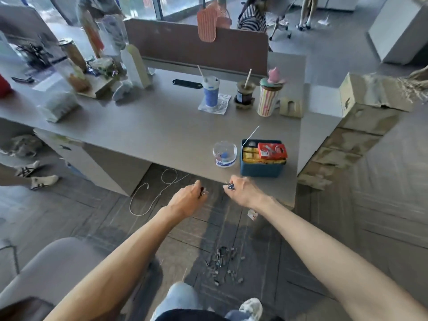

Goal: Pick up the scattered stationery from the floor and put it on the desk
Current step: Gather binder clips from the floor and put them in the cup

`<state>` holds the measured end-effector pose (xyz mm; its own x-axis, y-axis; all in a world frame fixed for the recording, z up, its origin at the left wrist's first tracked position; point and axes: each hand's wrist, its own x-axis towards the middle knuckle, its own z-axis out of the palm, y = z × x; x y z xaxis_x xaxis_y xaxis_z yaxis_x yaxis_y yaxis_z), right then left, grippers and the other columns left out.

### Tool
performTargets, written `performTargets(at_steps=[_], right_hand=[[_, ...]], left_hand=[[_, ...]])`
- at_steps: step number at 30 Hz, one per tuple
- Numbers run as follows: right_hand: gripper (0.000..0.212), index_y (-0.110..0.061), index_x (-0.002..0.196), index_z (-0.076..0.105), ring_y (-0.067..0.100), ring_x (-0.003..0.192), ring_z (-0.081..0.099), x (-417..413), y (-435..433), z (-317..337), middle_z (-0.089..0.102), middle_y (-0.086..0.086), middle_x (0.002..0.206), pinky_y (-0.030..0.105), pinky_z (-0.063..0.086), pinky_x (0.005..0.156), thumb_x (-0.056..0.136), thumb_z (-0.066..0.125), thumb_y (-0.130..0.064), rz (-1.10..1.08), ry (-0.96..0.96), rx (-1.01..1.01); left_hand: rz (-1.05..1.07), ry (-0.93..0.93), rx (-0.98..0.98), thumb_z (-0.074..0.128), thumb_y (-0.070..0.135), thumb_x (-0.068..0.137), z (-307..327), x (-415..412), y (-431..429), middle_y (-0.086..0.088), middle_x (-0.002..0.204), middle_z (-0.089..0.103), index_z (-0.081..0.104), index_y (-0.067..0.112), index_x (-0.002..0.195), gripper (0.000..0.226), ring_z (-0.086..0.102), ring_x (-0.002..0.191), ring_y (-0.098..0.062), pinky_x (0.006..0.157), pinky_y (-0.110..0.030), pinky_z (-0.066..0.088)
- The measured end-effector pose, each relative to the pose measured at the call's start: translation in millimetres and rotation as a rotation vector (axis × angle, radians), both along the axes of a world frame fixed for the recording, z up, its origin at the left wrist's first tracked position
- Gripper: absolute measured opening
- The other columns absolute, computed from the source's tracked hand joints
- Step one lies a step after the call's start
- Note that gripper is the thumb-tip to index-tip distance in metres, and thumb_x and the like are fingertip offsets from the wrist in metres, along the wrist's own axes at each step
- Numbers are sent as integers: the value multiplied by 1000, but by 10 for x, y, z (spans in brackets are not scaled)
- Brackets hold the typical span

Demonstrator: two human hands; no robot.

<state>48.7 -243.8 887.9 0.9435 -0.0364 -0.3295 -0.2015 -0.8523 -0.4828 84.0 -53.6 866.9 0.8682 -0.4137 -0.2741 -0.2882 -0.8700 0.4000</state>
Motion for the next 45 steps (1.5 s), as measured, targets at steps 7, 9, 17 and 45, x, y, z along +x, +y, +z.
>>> performTargets(at_steps=[7, 9, 17, 45], right_hand=[[25, -10, 101, 51, 26, 81, 60, 755, -270, -73, 64, 11, 96, 29, 39, 57, 99, 46, -34, -278, 0, 102], [27, -9, 101, 52, 25, 79, 62, 894, -308, -102, 66, 11, 93, 30, 43, 58, 99, 47, -35, -363, -26, 109], [23, -8, 97, 56, 25, 80, 64, 1211, -441, -138, 68, 9, 88, 29, 44, 64, 97, 52, -32, -514, -50, 66], [15, -12, 103, 54, 24, 80, 59, 1578, -457, -194, 64, 12, 98, 30, 43, 66, 99, 50, -26, -381, 50, 3]], left_hand=[[-64, 30, -106, 44, 36, 95, -31, 1067, -398, -17, 90, 64, 44, 13, 101, 23, 60, 79, -36, 62, -37, 41], [-99, 15, -105, 42, 36, 95, -91, 1380, -524, -18, 92, 65, 44, 12, 105, 26, 61, 78, -37, 60, -37, 41], [-283, -26, 54, 39, 31, 97, -343, 2268, -1049, -19, 103, 63, 45, 8, 109, 27, 60, 88, -38, 64, -34, 38], [-362, -17, -268, 58, 17, 90, -558, 2476, -844, -10, 110, 63, 62, 11, 109, 21, 62, 95, -28, 76, -30, 48]])
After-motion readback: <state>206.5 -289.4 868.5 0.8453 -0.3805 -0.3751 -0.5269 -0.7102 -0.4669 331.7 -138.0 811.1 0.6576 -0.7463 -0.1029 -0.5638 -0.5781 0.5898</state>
